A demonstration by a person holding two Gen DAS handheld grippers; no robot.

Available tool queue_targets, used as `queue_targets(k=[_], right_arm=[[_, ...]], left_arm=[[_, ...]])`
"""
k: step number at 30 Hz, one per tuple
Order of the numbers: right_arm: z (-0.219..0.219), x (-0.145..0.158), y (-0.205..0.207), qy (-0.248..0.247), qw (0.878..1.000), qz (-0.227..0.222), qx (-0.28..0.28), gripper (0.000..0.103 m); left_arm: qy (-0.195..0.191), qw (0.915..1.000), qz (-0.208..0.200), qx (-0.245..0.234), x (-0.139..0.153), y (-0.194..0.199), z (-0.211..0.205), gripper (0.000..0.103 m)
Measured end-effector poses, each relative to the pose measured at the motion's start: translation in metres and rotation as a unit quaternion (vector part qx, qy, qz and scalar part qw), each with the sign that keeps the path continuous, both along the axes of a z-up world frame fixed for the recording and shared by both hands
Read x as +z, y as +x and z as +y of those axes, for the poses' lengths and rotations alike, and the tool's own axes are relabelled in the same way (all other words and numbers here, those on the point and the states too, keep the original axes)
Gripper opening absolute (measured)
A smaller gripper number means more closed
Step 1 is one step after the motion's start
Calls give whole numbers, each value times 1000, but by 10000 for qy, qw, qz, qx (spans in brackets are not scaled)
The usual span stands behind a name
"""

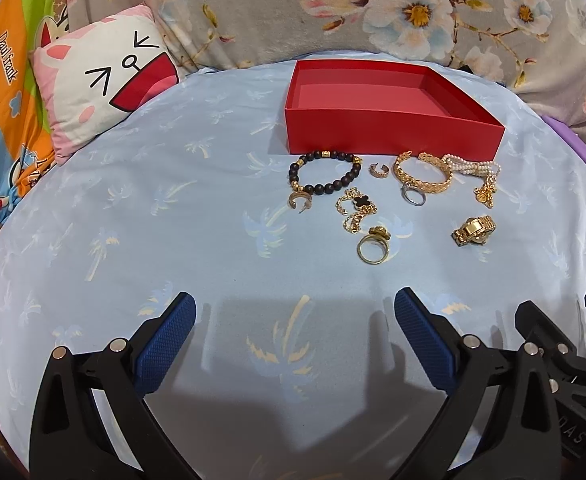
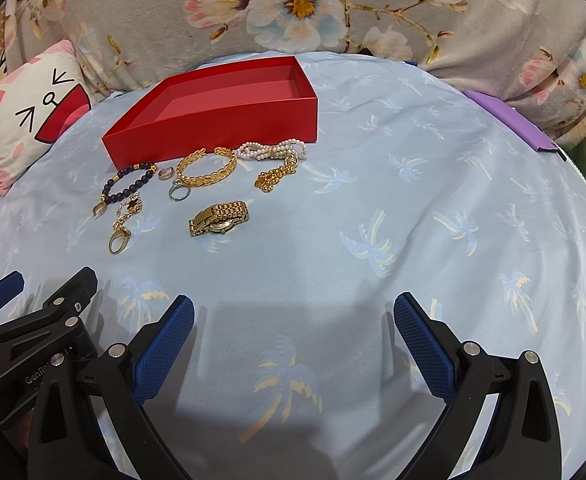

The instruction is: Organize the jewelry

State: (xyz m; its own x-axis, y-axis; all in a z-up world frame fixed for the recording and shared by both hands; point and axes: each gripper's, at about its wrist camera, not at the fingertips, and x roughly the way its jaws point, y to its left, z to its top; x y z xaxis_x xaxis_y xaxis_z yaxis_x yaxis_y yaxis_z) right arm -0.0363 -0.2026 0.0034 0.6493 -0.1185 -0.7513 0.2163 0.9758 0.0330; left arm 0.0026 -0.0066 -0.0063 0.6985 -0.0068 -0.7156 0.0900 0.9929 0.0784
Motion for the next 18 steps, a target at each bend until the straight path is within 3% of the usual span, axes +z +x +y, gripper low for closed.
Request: queue_targets(k=[18], right_arm=[[0,-1,1,5,10000,3,-2,98]], left_arm=[[-4,10000,-6,-2,2,-2,-3,97]])
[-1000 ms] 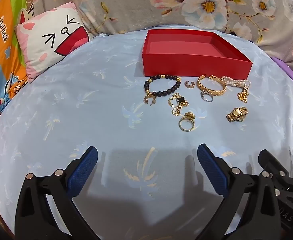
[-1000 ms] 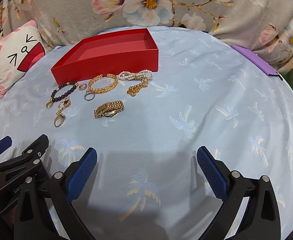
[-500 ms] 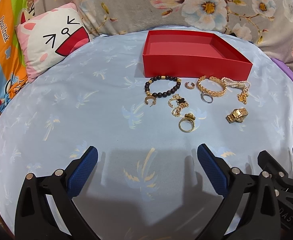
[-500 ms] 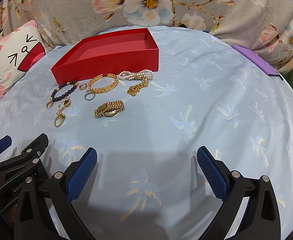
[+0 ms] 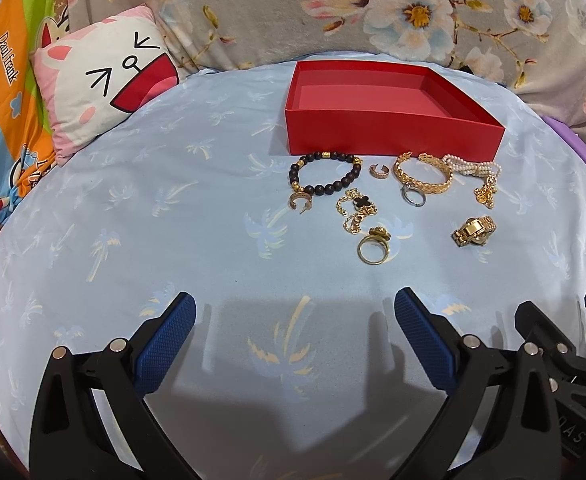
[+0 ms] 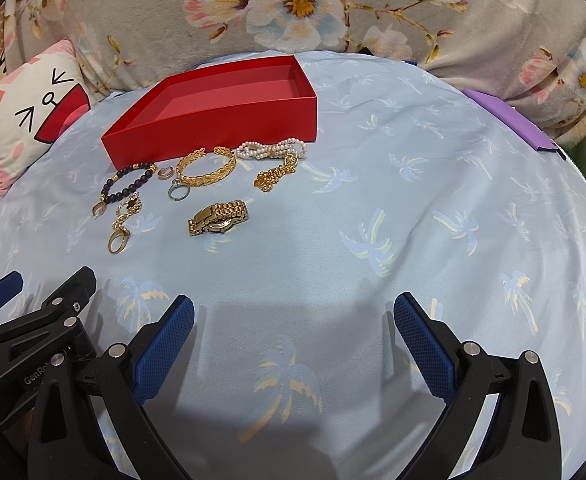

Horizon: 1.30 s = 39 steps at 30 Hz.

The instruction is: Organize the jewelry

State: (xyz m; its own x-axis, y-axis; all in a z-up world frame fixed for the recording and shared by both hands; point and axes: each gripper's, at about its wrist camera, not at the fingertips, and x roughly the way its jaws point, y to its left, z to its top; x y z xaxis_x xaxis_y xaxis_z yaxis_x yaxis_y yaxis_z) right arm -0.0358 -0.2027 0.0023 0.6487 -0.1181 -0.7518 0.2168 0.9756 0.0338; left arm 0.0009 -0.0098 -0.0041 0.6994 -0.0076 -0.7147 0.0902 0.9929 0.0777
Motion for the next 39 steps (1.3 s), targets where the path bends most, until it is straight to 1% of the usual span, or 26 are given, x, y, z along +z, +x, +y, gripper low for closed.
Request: queue_targets(k=[3,4,10,11,18,19,39], right_arm=[[0,0,0,0,10000,0,0,98],[0,0,0,0,10000,2,0,98],[0,-1,0,3,10000,0,2,98],[0,-1,0,2,10000,2,2,98],[0,-1,0,1,10000,6,-2,98],[0,-1,0,4,10000,4,1,98],[0,-1,1,7,10000,19,-10,98]], left_arm=[[3,10000,1,-4,-1,0,-4,97],[-3,10000,2,7,1,0,3,97],[5,10000,-7,12,0,0,-3,97],[-8,10000,3,5,2,-2,5,97],[-7,10000,-9,10,3,-4,1,97],[-11,10000,3,5,3,-2,6,97],[-22,10000,0,3,3,-2,6,96]])
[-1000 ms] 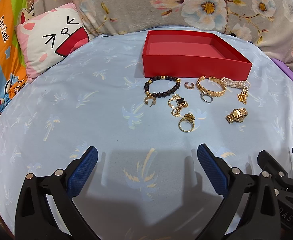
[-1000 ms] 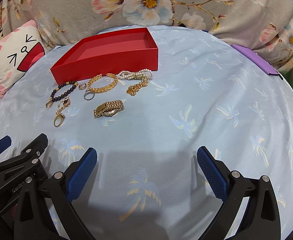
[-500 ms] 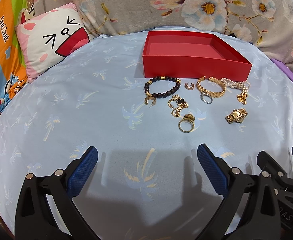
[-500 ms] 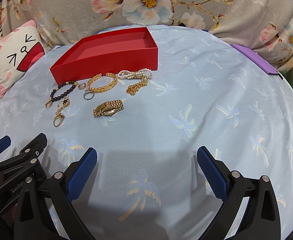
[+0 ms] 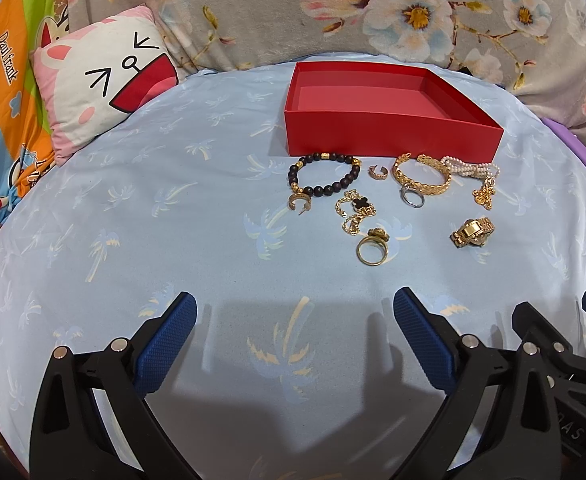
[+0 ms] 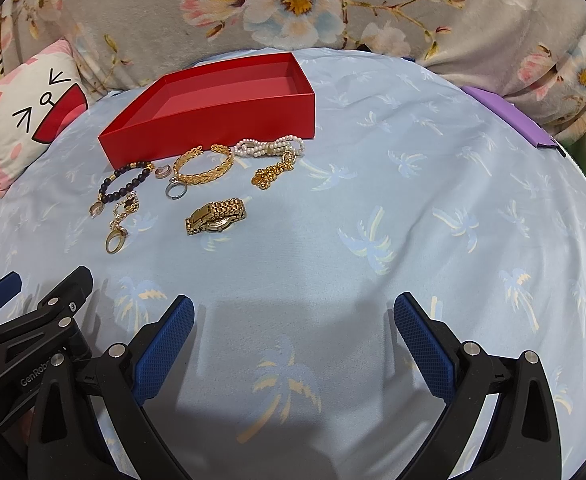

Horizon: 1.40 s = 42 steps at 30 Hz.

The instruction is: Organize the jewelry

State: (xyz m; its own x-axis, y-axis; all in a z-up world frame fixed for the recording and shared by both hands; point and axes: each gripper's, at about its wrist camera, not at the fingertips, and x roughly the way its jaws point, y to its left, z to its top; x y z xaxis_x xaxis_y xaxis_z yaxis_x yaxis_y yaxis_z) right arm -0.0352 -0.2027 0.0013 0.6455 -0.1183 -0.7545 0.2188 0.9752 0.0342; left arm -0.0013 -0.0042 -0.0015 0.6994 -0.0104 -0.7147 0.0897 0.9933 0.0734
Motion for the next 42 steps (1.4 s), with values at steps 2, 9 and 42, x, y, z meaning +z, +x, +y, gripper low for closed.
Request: queue_targets(k=[2,9,42], right_arm=[[0,0,0,3,10000,1,2,98],[0,0,0,5,10000,4,2,98],[18,17,67,-77,9881,386,1490,71]], left_arm=[[-1,10000,1,1,0,0,0,96],[-3,10000,0,2,0,0,0,96],[-340,9993,137,-44,18,41,42,97]])
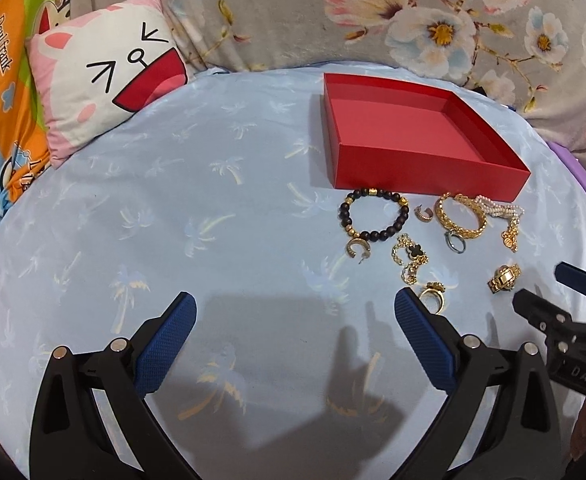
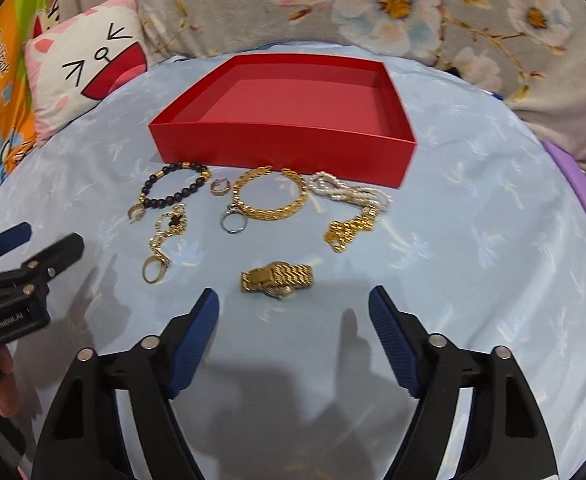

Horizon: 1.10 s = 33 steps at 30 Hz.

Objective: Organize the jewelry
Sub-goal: 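Grasp the gold watch with the right gripper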

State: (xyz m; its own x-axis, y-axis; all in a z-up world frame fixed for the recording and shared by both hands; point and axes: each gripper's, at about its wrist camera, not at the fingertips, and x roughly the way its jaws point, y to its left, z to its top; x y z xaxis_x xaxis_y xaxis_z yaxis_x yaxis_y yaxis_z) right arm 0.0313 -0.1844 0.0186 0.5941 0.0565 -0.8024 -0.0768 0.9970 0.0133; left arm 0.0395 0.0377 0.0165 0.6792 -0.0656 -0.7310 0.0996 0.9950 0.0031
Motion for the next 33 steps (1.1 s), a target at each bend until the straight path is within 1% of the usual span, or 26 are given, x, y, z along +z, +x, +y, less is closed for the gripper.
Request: queue_targets(k=[4,7,9,10,11,19,24,27,29,31,33], right_arm=[[4,-1,13,16,9998,0,185,63],[6,-5,22,71,9995,52,316,61],[6,-10,27,80,9993,166,319,50],[6,-13,27,105,9992,241,306,41],[3,-16,27,139,9991,284,281,39],[-16,-16,5,537,9979,354,85,37],[-20,-15,-12,515,9983,276,-48,38],[-21,-15,-16,592,9978,267,-112,42],[-22,-15,-17,655,9974,279,-139,52],[-22,-16,-18,647,9974,273,-167,53],[-22,-15,-19,582,9978,233,-206,39]], left_arm=[[66,9999,-49,-76,-3,0,-3,97],[88,9998,-28,-194,-7,0,-8,97],[55,9996,43,-271,-11,0,-11,97],[57,9995,66,-297,-12,0,-12,97],[65,9994,82,-324,-13,0,-12,97],[20,9992,110,-381,-17,-1,-16,97],[50,9989,83,-466,-17,-4,-21,97],[51,9988,65,-492,-17,-7,-24,97],[50,9988,55,-493,-17,-8,-26,97],[53,9988,44,-486,-16,-9,-26,97],[50,9988,45,-491,-16,-9,-26,97]])
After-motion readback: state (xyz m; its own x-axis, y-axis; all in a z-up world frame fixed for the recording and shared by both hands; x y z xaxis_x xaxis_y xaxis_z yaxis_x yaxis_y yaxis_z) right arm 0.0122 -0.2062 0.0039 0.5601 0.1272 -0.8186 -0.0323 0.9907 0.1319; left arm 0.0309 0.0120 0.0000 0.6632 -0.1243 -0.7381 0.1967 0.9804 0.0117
